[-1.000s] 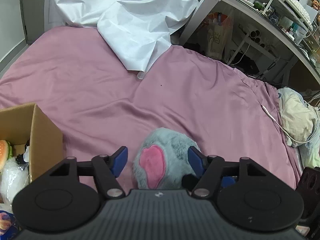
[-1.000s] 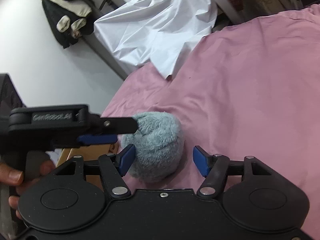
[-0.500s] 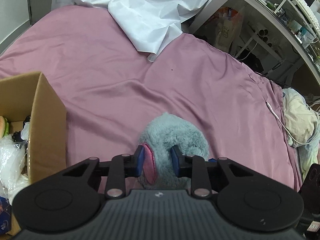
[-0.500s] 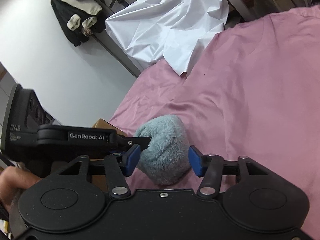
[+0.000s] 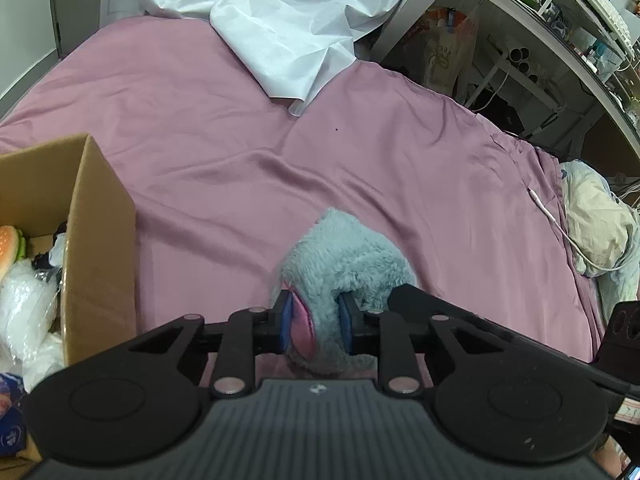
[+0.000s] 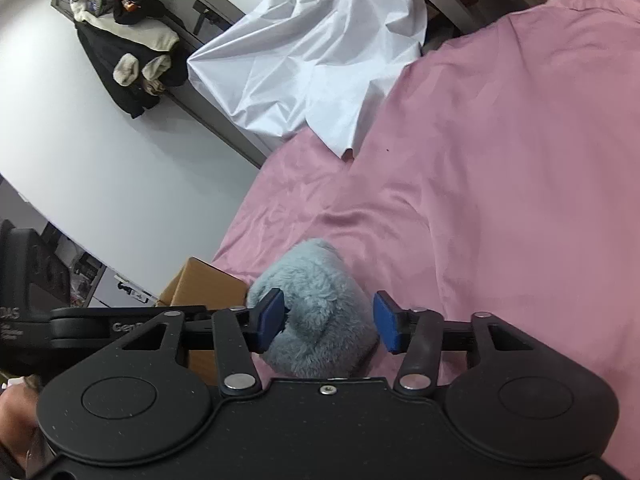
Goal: Organize soft objects
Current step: 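Close the left tool on the grey plush's pink ear while the right tool grips its body, then lift and carry the grey plush with both tools over the box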
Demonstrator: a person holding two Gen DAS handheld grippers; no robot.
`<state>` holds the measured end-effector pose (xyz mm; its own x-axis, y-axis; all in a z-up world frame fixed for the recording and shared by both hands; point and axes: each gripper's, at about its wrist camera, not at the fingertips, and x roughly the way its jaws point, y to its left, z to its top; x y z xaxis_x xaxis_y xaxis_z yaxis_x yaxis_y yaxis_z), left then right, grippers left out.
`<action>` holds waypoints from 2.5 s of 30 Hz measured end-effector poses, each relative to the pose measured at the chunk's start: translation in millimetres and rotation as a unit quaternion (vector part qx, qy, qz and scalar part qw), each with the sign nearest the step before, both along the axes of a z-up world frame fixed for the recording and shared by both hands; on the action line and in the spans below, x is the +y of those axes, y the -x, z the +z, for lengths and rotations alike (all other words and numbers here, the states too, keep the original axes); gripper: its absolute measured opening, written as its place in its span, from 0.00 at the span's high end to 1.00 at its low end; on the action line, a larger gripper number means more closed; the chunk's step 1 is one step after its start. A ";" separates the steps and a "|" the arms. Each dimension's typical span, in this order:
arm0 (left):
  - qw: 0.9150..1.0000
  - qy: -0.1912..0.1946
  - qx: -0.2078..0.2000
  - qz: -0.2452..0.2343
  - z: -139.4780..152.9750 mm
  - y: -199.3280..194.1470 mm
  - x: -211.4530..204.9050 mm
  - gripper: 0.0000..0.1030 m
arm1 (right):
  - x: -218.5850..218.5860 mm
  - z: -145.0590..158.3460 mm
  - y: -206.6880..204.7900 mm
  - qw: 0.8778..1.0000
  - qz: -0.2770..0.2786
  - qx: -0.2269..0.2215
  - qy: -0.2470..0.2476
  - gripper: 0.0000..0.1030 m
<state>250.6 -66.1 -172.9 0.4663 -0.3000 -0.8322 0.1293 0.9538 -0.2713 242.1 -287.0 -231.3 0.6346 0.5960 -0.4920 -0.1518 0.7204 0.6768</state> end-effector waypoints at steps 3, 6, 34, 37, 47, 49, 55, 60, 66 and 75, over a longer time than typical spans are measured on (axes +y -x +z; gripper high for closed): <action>1.000 -0.006 -0.003 -0.006 0.9 6.3 -2.0 0.80 | 7.4 -5.3 -0.3 1.000 0.007 0.013 0.013 0.63; 1.000 -0.013 -0.003 -0.009 2.5 10.8 -4.1 0.82 | 13.5 -4.2 5.0 0.999 0.010 0.006 0.030 0.67; 0.996 0.013 -0.087 -0.027 90.8 80.3 31.6 0.82 | 52.3 88.3 73.1 0.991 -0.023 -0.113 0.068 0.72; 0.995 0.015 -0.093 -0.024 97.8 88.6 40.6 0.82 | 60.7 93.3 79.2 0.990 -0.023 -0.120 0.065 0.72; 0.993 0.015 -0.114 -0.022 114.7 116.9 70.5 0.82 | 87.3 105.7 102.5 0.989 -0.024 -0.133 0.058 0.72; 0.993 0.017 -0.115 -0.018 116.8 121.1 76.5 0.82 | 93.9 107.3 106.8 0.989 -0.023 -0.135 0.059 0.72; 0.992 0.020 -0.121 -0.010 121.8 130.9 96.1 0.82 | 111.5 111.4 113.6 0.988 -0.017 -0.139 0.058 0.72; 0.991 0.029 -0.133 -0.001 125.9 134.8 111.4 0.82 | 125.1 115.2 115.3 0.988 -0.020 -0.144 0.052 0.72; 0.990 0.045 -0.132 0.018 124.0 136.2 133.2 0.83 | 141.3 113.2 110.4 0.989 -0.011 -0.140 0.051 0.73; 0.990 0.053 -0.123 0.052 111.7 125.9 163.2 0.84 | 171.1 102.5 99.2 0.991 0.002 -0.117 0.058 0.72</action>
